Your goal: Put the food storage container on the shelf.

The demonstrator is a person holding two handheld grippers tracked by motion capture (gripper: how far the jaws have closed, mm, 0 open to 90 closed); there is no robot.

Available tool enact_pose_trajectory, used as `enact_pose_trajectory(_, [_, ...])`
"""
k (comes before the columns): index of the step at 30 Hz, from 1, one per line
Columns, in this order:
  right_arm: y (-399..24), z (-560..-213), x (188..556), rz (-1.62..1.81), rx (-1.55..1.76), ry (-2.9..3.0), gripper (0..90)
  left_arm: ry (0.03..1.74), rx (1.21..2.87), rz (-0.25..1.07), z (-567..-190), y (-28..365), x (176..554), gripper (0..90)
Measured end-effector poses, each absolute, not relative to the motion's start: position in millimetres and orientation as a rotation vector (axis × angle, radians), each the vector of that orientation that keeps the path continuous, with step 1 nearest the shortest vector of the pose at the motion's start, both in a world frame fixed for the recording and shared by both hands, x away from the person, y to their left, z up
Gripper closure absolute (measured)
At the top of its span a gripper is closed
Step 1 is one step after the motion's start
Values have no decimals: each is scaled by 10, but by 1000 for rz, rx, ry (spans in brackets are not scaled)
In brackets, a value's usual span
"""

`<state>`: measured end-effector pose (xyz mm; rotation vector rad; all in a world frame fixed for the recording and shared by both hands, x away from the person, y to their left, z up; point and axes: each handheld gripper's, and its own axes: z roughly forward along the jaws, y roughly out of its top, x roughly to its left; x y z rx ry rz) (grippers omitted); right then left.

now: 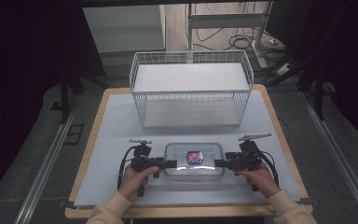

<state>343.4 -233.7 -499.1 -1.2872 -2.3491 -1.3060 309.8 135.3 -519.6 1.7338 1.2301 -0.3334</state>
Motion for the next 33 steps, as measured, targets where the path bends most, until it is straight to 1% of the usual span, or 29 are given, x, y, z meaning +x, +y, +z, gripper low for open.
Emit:
enact_pose_trajectory(2, [-2325,-5016,3454,-1294,-1289,-2308,168,1229,1732,-334,-5199,1355,3098,279])
enact_pose_trajectory(3, [-2313,-5039,3469,-1278,-1273,-2273,184,1228,1732,-335,-5199,1357,3098,281])
enact_pose_trajectory(7, [-2280,-5048,3469,-1253,-1264,-2259,180,1227,1732,-335,-5200,1358,3098,282])
enact_pose_trajectory(8, [-2284,-5042,3471,-1246,-1267,-2259,197,1227,1732,-335,-5201,1359,3099,283])
enact_pose_trajectory(9, [-2316,-5031,3482,-1245,-1278,-2234,248,1227,1731,-335,-5201,1359,3099,284])
enact_pose_trajectory(10, [-2316,-5031,3482,-1245,-1278,-2234,248,1228,1731,-334,-5201,1360,3098,284])
enact_pose_trajectory(12, [-2345,-5017,3482,-1251,-1277,-2227,287,1231,1724,-333,-5201,1362,3094,288])
enact_pose_trajectory(17, [-2372,-5016,3478,-1264,-1282,-2203,321,1228,1715,-318,-5196,1363,3071,302])
enact_pose_trajectory(21, [-2398,-5001,3441,-1284,-1305,-2176,365,1226,1708,-286,-5182,1355,3020,317])
enact_pose_trajectory(23, [-2404,-4998,3432,-1296,-1298,-2180,371,1217,1706,-266,-5173,1353,2988,322])
enact_pose_trajectory(26, [-2418,-4976,3393,-1319,-1285,-2195,400,1206,1696,-240,-5160,1361,2929,347])
enact_pose_trajectory(29, [-2448,-4952,3342,-1353,-1269,-2200,447,1193,1692,-214,-5145,1371,2861,378])
enact_pose_trajectory(33, [-2452,-4934,3306,-1366,-1264,-2208,462,1187,1693,-170,-5127,1359,2783,386])
